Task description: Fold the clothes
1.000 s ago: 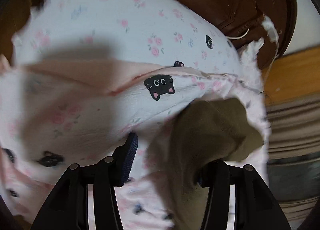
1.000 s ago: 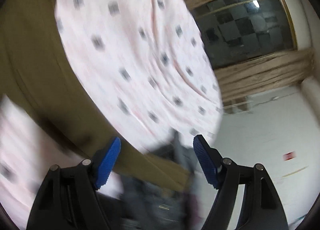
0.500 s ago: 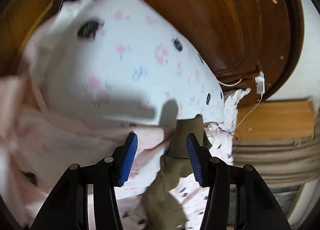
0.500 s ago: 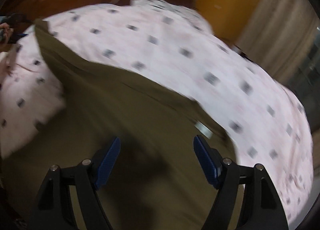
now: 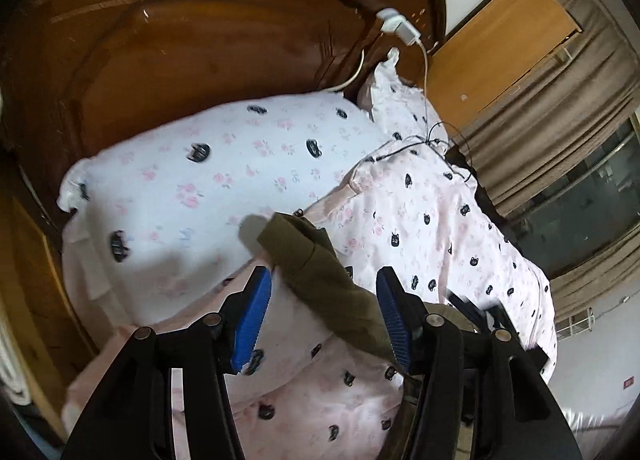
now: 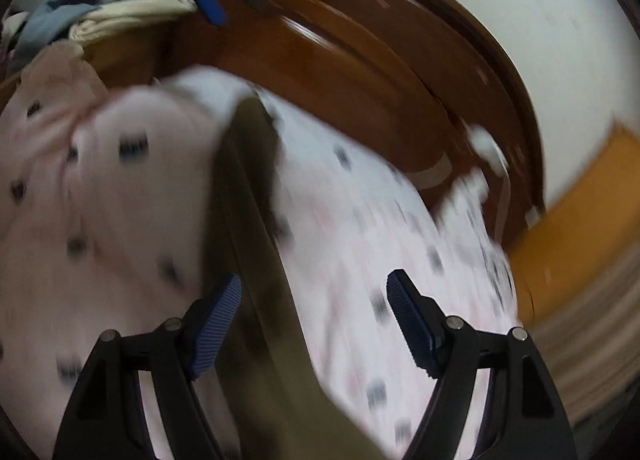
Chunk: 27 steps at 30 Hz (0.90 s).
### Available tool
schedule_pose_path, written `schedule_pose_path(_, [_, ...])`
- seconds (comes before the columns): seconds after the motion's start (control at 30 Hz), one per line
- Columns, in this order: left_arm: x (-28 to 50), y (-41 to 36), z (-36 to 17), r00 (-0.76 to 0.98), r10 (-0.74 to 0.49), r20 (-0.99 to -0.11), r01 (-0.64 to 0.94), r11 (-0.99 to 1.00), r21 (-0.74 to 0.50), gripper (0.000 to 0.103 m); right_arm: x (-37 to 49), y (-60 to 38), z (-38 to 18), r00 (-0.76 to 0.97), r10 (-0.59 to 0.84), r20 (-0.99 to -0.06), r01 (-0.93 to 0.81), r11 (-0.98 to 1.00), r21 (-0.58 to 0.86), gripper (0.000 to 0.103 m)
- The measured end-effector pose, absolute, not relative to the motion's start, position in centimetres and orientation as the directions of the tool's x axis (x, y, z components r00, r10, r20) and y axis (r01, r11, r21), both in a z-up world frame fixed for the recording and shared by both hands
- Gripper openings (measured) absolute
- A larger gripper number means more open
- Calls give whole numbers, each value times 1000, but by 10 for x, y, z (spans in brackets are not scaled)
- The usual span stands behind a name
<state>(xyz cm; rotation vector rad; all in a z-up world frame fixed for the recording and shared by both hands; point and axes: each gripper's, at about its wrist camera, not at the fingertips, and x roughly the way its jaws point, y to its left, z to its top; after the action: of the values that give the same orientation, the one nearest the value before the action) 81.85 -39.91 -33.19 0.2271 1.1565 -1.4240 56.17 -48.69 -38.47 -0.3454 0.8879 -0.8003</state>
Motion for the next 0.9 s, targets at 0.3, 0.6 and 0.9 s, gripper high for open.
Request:
schedule_pose_path(0.3, [849,-337,-317,-168,-653,-738,882,235,-408,50,704,-525,-410,422,-690,-588,313,720,-620,76])
schedule_pose_path(0.6, [862,-332,-344,-178,-644,-744,861,264,-435,50,713,-573,-432,327,-563,-759,304,823,-480,31])
schedule_pose_path(0.9, [825,-376,-370,-282,-635,-719,920,33,-390,53,642,-647,-367,606,-113,-787,431,879,206,17])
